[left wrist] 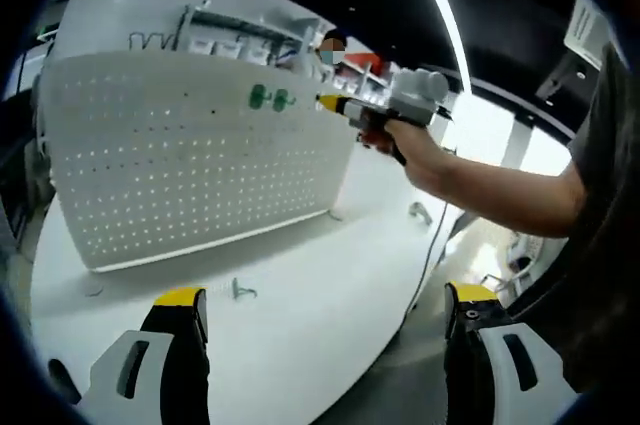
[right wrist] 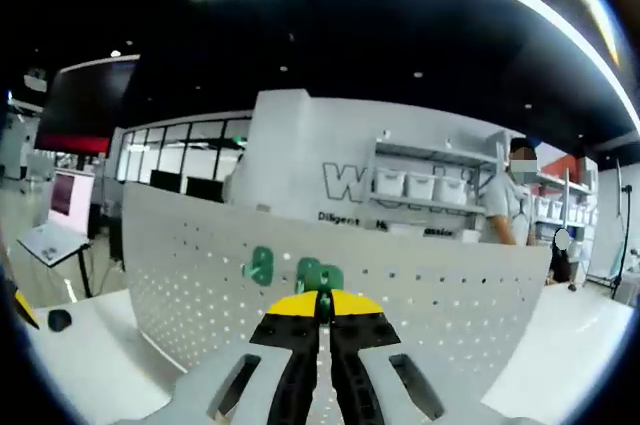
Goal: Insert the hook assembly into the mounting plate slot until the hook locks in place.
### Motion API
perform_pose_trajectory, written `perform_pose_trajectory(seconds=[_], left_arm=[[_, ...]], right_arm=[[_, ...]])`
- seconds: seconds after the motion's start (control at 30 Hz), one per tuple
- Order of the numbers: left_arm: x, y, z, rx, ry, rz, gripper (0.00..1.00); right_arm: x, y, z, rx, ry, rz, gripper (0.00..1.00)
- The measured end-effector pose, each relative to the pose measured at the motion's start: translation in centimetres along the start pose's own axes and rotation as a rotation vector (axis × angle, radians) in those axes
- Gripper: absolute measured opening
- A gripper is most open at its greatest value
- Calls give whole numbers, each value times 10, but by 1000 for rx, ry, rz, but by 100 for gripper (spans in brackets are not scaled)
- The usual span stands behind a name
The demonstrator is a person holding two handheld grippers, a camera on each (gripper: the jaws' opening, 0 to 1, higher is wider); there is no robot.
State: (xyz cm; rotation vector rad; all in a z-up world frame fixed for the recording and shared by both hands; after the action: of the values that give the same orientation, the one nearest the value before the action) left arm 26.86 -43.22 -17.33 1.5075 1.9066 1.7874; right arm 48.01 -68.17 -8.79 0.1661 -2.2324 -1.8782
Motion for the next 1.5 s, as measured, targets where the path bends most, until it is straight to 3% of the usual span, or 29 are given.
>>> perform_pose_trajectory(seconds=[0.67,0.7,0.73,0.8,0.93,1.5], left_arm=[[-5,0,9,45,-1,10,100],[-5,0,8,46,-2,10,100],[-5,1,8,47,-3,12,100],[-4,1,8,44,-1,16,100],[-3,0,13,52,14,23,100],[-3,1,19,65,34,16,100]], right_arm=[[-45,5,-25,-10,-64,-31,0],[-46,4,-28,-22,-69,-39,0],[-47,5,-30,-86,-59,-63,0],[-48,4,-35,-52,-87,-50,0],[-52,1,-32,-42,-77,-49,0],[-58,-17,-33,-58,-93,-8,0]])
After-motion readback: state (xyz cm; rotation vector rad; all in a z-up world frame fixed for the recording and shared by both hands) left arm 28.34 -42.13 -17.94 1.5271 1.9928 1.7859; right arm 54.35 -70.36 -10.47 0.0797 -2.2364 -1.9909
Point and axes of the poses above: the point that each gripper's makers call its tool centre point, and the gripper's own axes: x roughly backward along the fingers, z roughly to its left, y roughly out of its top, the point moved 6 cm from there along x, roughly backward along the fingers, and after that the axes turned 8 degrees about z, right-handed, at the moved point
